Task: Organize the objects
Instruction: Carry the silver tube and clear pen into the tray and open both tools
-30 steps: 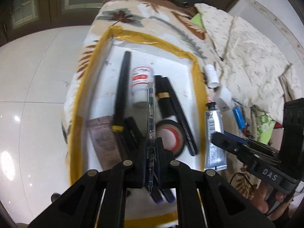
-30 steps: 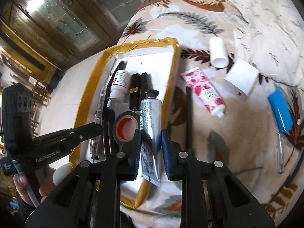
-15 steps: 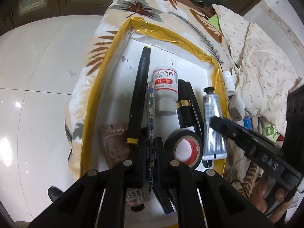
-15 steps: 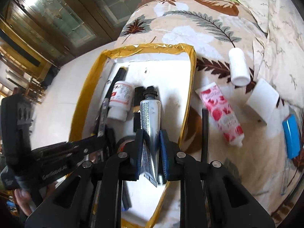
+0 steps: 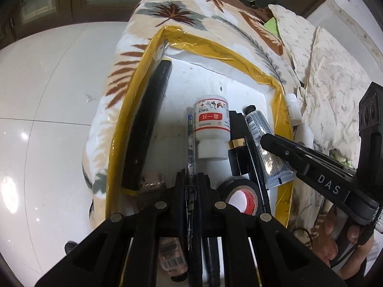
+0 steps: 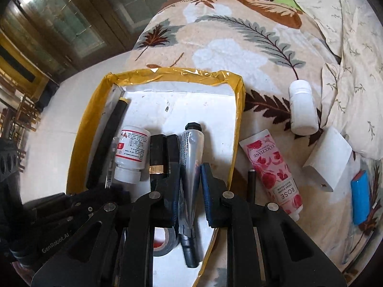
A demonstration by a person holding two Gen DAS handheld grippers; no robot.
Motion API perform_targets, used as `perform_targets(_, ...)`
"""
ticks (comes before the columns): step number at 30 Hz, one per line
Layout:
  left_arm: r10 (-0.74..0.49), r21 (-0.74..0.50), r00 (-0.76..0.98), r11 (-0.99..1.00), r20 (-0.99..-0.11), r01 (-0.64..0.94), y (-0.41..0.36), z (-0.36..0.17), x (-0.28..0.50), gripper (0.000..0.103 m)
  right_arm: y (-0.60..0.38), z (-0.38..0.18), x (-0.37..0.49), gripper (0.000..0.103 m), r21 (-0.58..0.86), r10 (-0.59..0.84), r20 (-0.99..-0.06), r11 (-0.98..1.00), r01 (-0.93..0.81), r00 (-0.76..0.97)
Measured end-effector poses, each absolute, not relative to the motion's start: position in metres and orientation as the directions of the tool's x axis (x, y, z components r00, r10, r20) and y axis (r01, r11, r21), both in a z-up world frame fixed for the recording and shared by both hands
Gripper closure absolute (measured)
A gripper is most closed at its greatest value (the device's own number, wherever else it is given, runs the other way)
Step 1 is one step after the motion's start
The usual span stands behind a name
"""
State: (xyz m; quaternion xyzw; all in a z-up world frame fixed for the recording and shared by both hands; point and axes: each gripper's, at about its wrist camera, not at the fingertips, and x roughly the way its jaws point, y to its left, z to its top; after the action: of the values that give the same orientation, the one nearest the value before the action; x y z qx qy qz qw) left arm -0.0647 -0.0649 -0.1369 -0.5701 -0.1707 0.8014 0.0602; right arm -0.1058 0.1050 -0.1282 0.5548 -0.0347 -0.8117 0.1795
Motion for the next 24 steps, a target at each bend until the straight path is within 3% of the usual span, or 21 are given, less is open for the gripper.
perform_targets(10, 0.270, -0.329, -0.368, -0.938, -0.890, 0.110, -0.067, -0.135, -0.060, 0.095, 0.112, -0.130, -0.106, 0.084, 0.333, -0.389, -0.872, -0.916, 0.222, -0.296)
perform_targets(18, 0.296, -0.371, -0.440, -0.924, -0.848, 0.093, -0.075, -0.116, -0.040, 0.094, 0.133, -0.105, -0.079, 0.066, 0.389, -0.452, -0.822, -0.890, 0.238, -0.346)
perform_targets(21, 0.275, -0.349, -0.468, -0.934, -0.840, 0.077, -0.068, -0.108, -0.031, 0.087, 0.152, -0.104, -0.064, 0.066, 0.463, -0.512, -0.789, -0.859, 0.220, -0.339)
perform_targets(24, 0.282, -0.345, -0.487, -0.938, -0.827, 0.043, -0.052, -0.102, -0.021, 0.063, 0.175, -0.104, -0.048, 0.066, 0.484, -0.529, -0.773, -0.848, 0.214, -0.349)
